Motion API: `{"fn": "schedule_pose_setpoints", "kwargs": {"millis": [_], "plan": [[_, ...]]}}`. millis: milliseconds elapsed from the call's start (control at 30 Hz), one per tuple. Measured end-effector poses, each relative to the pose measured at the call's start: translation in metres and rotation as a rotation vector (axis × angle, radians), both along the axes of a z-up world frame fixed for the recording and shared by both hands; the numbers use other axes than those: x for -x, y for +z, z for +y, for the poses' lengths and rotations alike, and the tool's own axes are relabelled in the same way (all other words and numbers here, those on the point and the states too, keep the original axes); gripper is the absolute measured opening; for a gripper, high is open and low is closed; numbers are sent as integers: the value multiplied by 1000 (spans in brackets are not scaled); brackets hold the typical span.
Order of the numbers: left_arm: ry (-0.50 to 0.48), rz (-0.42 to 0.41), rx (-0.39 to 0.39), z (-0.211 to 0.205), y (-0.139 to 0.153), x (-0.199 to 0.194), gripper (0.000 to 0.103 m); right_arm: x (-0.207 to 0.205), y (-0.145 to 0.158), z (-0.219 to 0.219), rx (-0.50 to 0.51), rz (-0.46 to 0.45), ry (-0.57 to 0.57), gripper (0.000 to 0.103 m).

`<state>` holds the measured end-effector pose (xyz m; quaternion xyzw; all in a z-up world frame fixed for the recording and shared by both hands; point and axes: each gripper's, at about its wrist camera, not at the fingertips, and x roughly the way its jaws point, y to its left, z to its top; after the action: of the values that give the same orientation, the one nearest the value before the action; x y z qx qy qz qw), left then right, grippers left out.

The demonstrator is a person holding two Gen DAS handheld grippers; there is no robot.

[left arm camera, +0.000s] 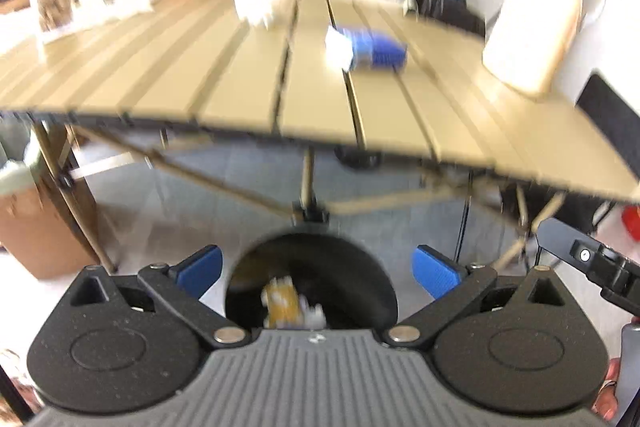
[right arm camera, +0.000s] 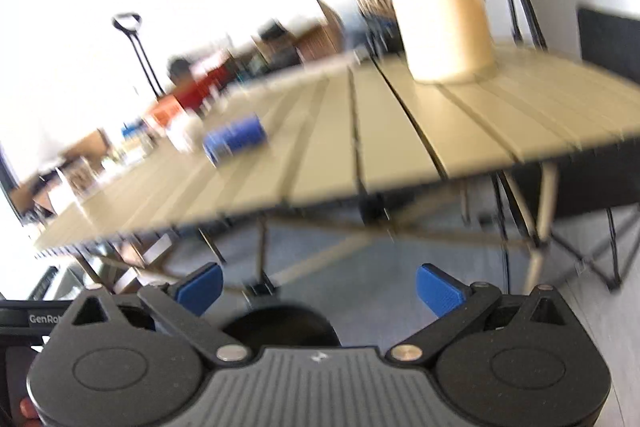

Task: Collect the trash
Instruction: 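Raise both tools back toward the table, then lower the right gripper onto the blue tissue box and close it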

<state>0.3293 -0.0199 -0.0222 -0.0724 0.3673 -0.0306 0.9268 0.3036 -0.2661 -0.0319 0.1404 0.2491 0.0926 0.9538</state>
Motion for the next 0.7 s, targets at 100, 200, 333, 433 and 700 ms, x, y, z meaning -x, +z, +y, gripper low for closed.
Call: {"fn": "schedule_pose_setpoints", "kwargs": {"millis": [100, 200, 333, 433, 700], "plan": [[44, -90, -10, 11, 21, 0, 103, -9, 19, 7, -6, -77, 36, 103], [100, -163, -9, 24, 40, -6, 103, -22, 37, 16, 1, -155, 23, 103], [171, -221, 40, 46, 62, -24, 103, -47, 57, 39, 68, -208, 3, 103], [211, -257, 64, 60, 75, -40, 103, -69, 65, 56, 102, -228, -1, 103], [278, -307, 49, 90, 92, -77, 103, -130, 64, 105, 205, -183, 37, 103]]}}
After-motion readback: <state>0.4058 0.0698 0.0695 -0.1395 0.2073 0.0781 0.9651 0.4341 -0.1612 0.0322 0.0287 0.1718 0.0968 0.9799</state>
